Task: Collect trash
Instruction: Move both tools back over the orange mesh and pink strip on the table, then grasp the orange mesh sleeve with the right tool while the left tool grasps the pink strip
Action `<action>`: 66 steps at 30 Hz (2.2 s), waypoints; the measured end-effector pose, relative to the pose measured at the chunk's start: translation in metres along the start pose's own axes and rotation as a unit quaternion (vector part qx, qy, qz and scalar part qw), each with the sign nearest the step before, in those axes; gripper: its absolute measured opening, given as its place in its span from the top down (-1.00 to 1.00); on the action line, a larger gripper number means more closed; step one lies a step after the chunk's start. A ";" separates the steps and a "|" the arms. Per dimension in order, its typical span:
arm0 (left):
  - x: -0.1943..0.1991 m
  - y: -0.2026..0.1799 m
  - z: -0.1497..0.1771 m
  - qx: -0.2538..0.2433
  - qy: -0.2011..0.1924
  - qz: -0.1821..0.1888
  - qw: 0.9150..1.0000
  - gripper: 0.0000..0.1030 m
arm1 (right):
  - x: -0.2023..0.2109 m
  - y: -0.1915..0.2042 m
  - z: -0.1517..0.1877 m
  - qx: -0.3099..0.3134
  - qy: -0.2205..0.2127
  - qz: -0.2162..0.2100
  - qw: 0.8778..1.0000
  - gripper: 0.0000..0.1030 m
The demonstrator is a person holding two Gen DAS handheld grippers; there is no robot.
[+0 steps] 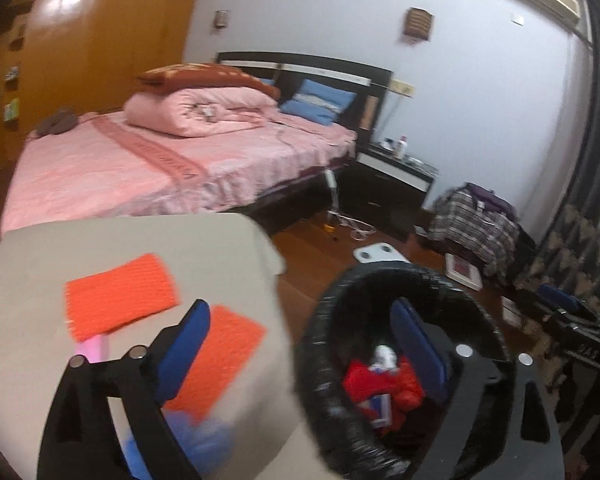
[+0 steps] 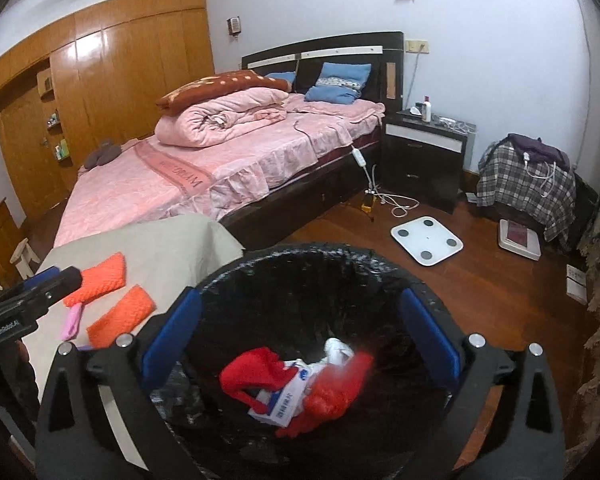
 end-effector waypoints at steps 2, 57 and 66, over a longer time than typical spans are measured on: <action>0.015 0.016 0.002 0.003 -0.005 -0.024 1.000 -0.78 | 0.003 0.010 -0.001 0.005 -0.001 -0.009 1.000 -0.89; 0.059 0.211 0.085 0.090 0.033 -0.195 0.976 -0.71 | -0.078 0.295 0.086 0.181 0.103 -0.132 0.969 0.01; 0.036 0.207 0.089 0.095 0.053 -0.172 0.979 -0.70 | -0.074 0.286 0.075 0.155 0.095 -0.153 0.971 0.58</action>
Point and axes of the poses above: each gripper's, at about its wrist camera, not at the fingertips, and x roughly against the way its jaws point, y to its left, z to its underside, the point moved 4 cm from there along -x, roughly the way its jaws point, and after that the axes turned 14 degrees about z, right-handed, at the moved point
